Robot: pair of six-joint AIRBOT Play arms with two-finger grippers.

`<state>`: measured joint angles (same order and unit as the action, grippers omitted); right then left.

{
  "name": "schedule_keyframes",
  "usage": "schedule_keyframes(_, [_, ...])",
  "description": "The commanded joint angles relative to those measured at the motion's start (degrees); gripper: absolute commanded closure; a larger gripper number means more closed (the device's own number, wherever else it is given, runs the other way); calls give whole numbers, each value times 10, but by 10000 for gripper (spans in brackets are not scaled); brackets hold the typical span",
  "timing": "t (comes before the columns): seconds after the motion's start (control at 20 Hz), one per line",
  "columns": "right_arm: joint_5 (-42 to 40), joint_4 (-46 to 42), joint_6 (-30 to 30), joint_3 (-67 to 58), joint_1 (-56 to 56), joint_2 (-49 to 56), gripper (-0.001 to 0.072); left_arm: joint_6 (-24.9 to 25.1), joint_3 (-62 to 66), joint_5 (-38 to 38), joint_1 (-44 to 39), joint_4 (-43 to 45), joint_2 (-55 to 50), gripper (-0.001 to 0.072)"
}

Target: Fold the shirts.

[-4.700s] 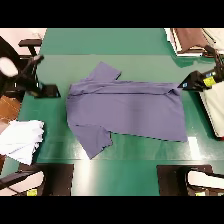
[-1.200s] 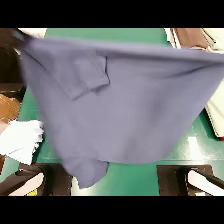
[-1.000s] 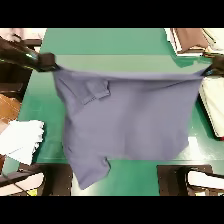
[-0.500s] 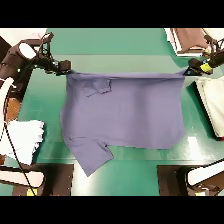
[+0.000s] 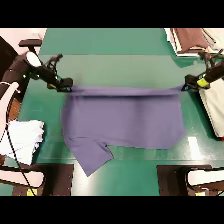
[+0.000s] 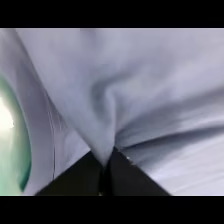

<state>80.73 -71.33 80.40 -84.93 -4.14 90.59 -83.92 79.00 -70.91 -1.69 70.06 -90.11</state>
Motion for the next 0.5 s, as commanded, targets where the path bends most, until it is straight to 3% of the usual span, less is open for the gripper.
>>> schedule_keyframes(0.0, [-45,24,-1,90,1,-30,594,-1,-58,-4,0,0,1,277])
schedule_keyframes(0.05, [-45,31,-1,95,-2,-33,350,-2,-59,-6,0,0,1,211])
schedule_keyframes(0.1, [-33,43,-1,92,-6,-36,271,-2,-59,-7,0,0,10,209])
schedule_keyframes(0.3, [32,67,-17,90,-16,-105,271,-13,-87,-13,0,31,120,209])
schedule_keyframes(0.45, [32,69,-17,90,-14,-171,272,-33,-205,-33,0,41,238,209])
